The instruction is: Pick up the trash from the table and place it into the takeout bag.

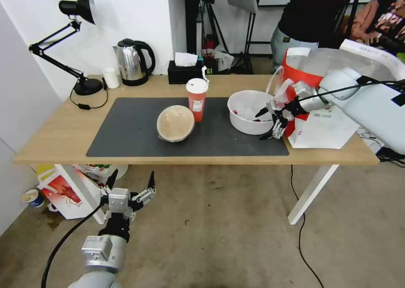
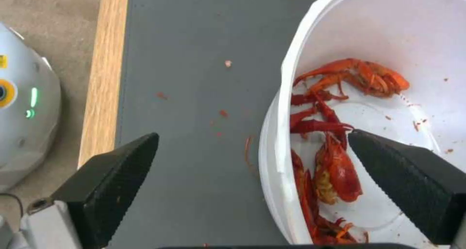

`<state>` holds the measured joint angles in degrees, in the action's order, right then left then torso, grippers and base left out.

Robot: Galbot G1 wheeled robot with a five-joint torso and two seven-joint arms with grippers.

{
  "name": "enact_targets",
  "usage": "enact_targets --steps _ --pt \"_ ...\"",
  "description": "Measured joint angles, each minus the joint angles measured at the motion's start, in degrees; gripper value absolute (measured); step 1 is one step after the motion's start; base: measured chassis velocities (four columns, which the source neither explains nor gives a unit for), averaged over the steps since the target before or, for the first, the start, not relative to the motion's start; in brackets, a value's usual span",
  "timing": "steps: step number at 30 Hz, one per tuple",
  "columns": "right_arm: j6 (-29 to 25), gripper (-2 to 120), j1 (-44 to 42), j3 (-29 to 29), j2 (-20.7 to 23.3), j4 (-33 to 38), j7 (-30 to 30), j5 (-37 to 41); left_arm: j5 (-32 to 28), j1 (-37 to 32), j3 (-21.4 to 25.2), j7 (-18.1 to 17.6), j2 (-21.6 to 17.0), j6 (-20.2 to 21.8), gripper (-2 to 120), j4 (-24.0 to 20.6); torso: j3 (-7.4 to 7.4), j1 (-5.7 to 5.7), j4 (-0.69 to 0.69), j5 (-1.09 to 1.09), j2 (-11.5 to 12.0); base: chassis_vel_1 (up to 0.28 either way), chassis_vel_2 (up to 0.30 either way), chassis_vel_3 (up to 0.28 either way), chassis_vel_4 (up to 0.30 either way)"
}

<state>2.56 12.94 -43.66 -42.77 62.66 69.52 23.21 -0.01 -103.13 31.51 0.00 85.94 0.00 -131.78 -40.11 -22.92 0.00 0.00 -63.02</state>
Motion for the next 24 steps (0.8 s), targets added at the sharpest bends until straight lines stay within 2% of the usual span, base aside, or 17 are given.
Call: enact_targets --steps 24 --pt "-0.1 100 -0.1 -0.9 -0.3 -1.3 2.4 -2.6 0.0 0.0 0.0 0.0 0.0 0.0 100 0.0 0.00 0.00 0.00 0.01 0.0 0.000 0.000 0.000 0.000"
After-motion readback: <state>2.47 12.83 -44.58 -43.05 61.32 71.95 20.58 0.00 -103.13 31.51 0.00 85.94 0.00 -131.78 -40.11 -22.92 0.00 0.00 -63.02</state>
